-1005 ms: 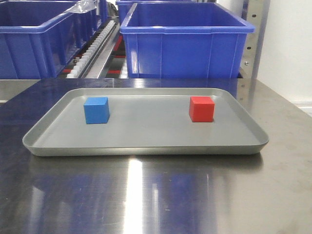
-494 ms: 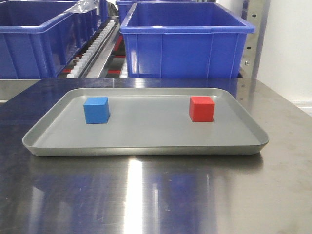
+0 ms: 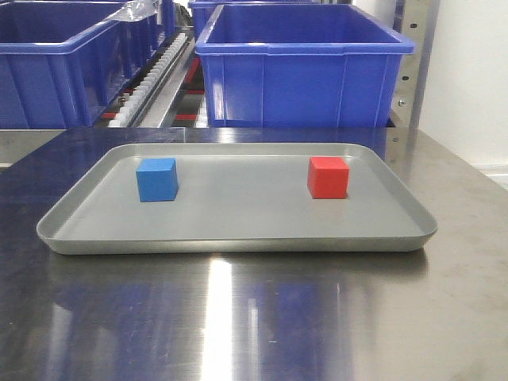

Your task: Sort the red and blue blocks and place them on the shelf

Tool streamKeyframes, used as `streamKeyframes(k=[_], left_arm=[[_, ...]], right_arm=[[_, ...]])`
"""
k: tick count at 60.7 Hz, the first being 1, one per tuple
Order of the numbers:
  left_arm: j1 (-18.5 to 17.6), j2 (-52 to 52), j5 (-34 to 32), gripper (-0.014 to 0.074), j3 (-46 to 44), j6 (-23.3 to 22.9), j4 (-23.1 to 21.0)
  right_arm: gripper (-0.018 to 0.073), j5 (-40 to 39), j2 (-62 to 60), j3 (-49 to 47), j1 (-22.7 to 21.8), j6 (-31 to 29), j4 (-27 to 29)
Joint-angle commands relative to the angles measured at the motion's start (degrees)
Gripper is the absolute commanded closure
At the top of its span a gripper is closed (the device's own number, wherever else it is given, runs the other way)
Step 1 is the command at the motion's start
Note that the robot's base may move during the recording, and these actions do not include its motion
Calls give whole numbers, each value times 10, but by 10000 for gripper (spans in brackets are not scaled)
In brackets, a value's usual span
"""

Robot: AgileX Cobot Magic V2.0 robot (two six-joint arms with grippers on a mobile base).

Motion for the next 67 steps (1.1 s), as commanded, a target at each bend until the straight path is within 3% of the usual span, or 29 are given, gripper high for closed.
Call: streamKeyframes(k=[1,17,36,45,51,67], left_arm=[[-4,-11,-49,456,19,-5,-4],[-4,-11,-49,456,19,-5,-4],[-4,-11,-49,456,19,-5,-4],[-4,-11,-49,456,19,-5,-4],[-4,-11,-49,456,19,-5,-4],[-4,-11,-49,456,19,-5,-4]], right_arm=[[489,-51,-9,-1,-3,-6,-4],[489,-59,-9,-1,-3,-6,-4],[489,-189,38,-9,-3,-6,-5],[489,-169,159,-66,-3,-5,-4],[489,-138,252,-119,1,30,6],[489,-18,478,-317,1,40,16]])
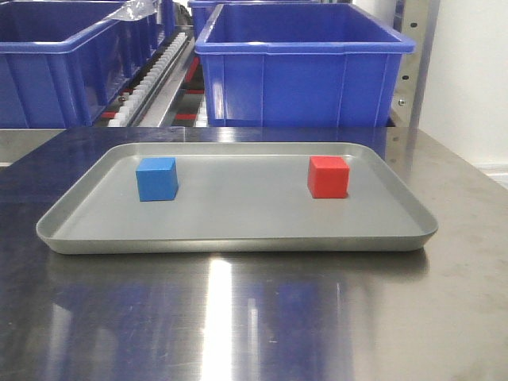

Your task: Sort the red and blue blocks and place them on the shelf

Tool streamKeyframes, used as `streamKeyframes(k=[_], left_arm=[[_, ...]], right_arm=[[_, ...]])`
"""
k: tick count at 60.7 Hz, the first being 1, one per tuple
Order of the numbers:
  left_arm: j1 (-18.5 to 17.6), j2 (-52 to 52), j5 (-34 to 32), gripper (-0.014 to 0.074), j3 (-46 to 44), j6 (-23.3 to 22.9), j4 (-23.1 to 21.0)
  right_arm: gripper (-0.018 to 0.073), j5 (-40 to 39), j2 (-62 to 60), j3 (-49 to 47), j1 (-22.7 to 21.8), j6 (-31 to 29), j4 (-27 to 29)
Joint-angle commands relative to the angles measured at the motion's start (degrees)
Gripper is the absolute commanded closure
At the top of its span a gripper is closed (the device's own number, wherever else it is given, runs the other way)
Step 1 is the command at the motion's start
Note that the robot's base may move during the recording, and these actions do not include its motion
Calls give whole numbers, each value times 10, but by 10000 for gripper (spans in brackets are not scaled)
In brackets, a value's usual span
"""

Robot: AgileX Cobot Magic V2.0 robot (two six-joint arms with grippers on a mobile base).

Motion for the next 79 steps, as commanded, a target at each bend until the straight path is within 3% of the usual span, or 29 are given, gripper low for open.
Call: streamKeyframes(k=[1,11,25,28,37,41,79], left_arm=[[-4,-11,-49,456,19,-5,-4],[-4,-11,-49,456,19,-5,-4],[-4,-11,-49,456,19,-5,-4],[-4,-11,-49,456,19,-5,-4],[-4,-11,-49,456,19,-5,-4],[-4,-11,-49,456,19,-5,-4],[-4,-11,-49,456,19,-5,-4]], right_arm=[[489,1,52,-76,1,2,3],[489,43,148,-156,2,2,4],[469,211,233,-252,2,2,5],[408,228,247,-267,4,2,5],[48,230,259,-295,23,2,6],[-17,226,260,-305,34,2,6],[6,240,419,-442,143,2,37]])
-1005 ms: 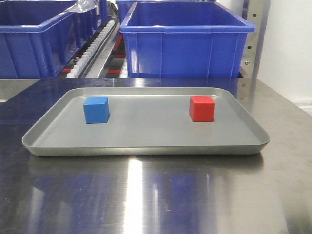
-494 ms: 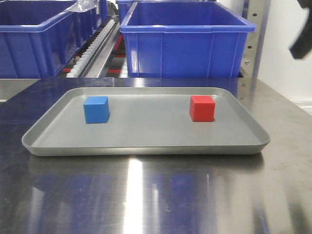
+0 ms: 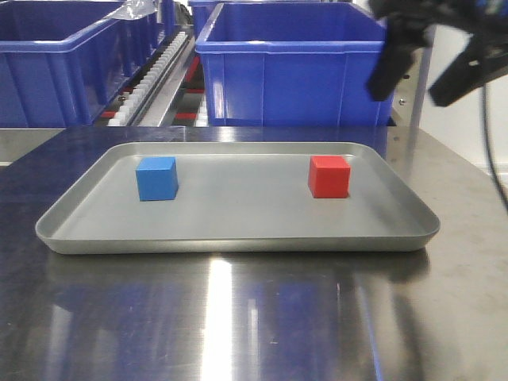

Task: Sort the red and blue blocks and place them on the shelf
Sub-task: 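Lower the open right gripper over the red cube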

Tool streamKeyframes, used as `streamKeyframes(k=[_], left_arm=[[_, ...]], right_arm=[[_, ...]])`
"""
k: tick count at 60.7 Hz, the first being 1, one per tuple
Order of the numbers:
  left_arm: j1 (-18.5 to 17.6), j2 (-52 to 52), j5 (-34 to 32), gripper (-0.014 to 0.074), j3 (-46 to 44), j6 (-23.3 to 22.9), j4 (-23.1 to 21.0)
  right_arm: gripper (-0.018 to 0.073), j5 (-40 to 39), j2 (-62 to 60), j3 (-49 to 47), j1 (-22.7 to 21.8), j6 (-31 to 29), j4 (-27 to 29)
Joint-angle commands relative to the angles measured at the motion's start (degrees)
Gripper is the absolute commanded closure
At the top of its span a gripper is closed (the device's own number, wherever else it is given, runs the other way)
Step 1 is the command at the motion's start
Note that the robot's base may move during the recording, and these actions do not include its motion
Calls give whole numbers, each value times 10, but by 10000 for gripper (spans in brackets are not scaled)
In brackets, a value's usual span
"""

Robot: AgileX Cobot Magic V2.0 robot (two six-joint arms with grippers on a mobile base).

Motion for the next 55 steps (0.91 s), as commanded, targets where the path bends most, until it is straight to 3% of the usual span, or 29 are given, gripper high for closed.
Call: streamKeyframes(k=[1,27,55], left_arm=[[-4,-11,-49,456,19,-5,-4],[-4,-11,-49,456,19,-5,-4],[-4,-11,-49,456,19,-5,-4]], right_arm=[[5,-16,9,-40,9,-2,5],[5,30,120,-123,42,-2,5],[8,49,137,-154,45,-2,5]])
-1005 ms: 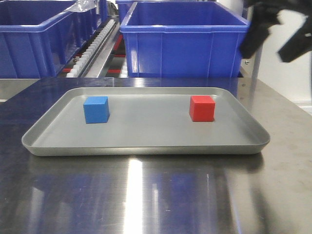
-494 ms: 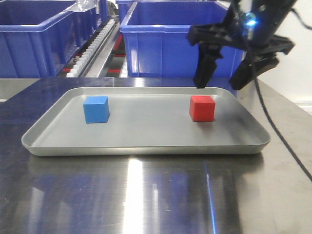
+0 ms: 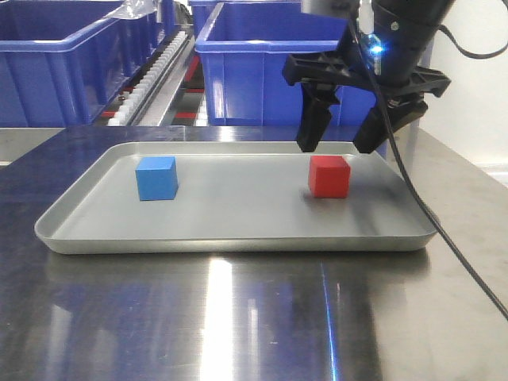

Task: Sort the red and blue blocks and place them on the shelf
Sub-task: 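Lower the open right gripper over the red cube, then close the right gripper on the red cube and lift it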

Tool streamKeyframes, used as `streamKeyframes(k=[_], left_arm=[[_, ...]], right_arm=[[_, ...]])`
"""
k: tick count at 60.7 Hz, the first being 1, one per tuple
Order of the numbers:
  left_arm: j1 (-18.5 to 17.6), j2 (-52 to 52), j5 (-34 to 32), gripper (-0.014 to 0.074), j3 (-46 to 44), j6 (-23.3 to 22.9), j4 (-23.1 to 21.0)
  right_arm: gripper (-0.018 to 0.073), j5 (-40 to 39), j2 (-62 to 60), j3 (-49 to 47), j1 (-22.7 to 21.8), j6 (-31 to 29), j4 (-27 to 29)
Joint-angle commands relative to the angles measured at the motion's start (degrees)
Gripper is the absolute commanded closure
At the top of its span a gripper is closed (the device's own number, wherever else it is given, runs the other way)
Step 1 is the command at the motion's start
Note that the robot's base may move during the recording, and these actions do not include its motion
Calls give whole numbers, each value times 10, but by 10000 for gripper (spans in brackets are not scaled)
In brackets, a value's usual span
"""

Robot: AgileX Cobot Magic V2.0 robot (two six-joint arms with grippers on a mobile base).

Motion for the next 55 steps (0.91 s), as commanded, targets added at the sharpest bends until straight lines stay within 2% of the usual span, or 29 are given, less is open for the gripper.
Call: streamKeyframes(k=[1,55], left_arm=[[-4,-11,-49,456,19,-5,-4],[-4,-11,-49,456,19,-5,-4]], right_arm=[[8,-16,-29,-20,0,-2,4],[8,-34,24,-31,0,19,4]])
